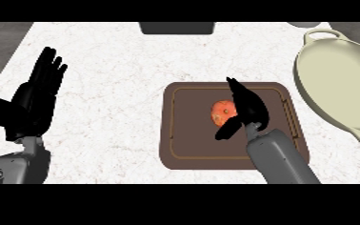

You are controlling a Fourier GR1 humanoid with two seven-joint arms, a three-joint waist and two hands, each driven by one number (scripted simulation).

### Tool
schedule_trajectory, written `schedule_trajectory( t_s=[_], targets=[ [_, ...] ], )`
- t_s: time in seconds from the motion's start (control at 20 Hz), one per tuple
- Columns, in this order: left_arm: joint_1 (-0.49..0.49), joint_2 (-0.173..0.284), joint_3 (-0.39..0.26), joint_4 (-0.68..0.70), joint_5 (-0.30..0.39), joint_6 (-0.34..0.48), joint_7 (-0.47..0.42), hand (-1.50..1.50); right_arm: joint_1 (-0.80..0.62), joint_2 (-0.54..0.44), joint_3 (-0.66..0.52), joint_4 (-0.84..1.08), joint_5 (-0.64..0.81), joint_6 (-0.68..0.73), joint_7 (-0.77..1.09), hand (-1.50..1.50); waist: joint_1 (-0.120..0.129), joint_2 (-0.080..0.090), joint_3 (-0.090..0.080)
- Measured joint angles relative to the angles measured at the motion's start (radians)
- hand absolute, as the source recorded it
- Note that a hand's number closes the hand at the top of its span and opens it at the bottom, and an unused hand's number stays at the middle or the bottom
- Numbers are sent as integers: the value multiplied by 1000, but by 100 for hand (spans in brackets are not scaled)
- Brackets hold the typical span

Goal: Pick the squash from the tray and place it in the pot

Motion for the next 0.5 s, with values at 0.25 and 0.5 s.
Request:
schedule_trajectory(
  t_s=[0.25, 0.5],
  targets=[
    [-5, -15, -2, 6, -13, 4, -5, 0, -1, -9, 27, 11, 41, 32, -86, 150, -1, -5, -3],
    [-36, -19, 5, 29, -27, 5, -2, 0, -2, 4, 9, 34, 79, 43, -144, 150, -2, -6, -4]
  ],
)
